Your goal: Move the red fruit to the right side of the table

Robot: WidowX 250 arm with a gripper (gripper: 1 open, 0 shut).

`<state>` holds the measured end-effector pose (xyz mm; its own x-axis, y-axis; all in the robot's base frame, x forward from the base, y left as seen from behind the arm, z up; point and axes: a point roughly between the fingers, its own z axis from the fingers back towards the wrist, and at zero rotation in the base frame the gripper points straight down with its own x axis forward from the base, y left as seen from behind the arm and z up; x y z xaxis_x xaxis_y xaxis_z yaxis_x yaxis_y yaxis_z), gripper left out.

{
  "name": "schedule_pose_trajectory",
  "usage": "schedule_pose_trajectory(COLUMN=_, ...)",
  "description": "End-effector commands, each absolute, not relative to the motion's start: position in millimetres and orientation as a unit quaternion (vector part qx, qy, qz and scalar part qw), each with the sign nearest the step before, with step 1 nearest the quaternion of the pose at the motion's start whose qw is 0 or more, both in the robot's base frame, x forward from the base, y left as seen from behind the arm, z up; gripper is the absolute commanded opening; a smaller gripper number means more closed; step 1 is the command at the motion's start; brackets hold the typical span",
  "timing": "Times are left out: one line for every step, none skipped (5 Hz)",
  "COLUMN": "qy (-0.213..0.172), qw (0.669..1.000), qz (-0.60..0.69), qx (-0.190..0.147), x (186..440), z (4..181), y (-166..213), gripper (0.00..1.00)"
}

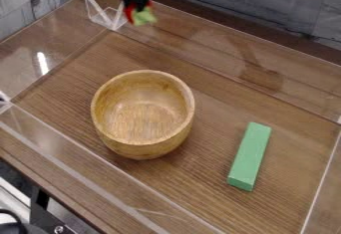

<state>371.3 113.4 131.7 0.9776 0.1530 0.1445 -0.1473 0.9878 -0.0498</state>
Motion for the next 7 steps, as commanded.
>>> schedule_pose_trajectory(qy=-0.099, qw=0.994, qz=0.033, qx=-0.023, x=366.9, z=145.3, y=75.2, gripper=0.0)
schedule_pose_trajectory(qy=-0.085, qw=0.996, qz=-0.005, qx=-0.034, x=369.0, z=124.7, y=32.8, gripper=0.0)
schedule_pose_trajectory(qy=-0.07, qw=0.997, qz=-0.005, qx=-0.037, x=370.4, z=99.8, y=-15.8, gripper=0.0)
schedule_pose_trajectory(qy=-0.056, qw=0.998, qz=0.003, qx=-0.04, x=371.6, z=72.9, y=-51.9, gripper=0.0)
schedule_pose_trajectory(qy=-0.048, qw=0.998, qz=-0.029, qx=-0.039, x=373.2, z=61.2, y=-65.2, gripper=0.0)
schedule_pose_trajectory(qy=-0.047, qw=0.997, qz=-0.053, qx=-0.042, x=375.8, z=57.1, y=-67.3, gripper=1.0)
schedule_pose_trajectory(qy=-0.054, qw=0.997, qz=-0.027, qx=-0.045, x=375.9, z=62.9, y=-55.0, gripper=1.0)
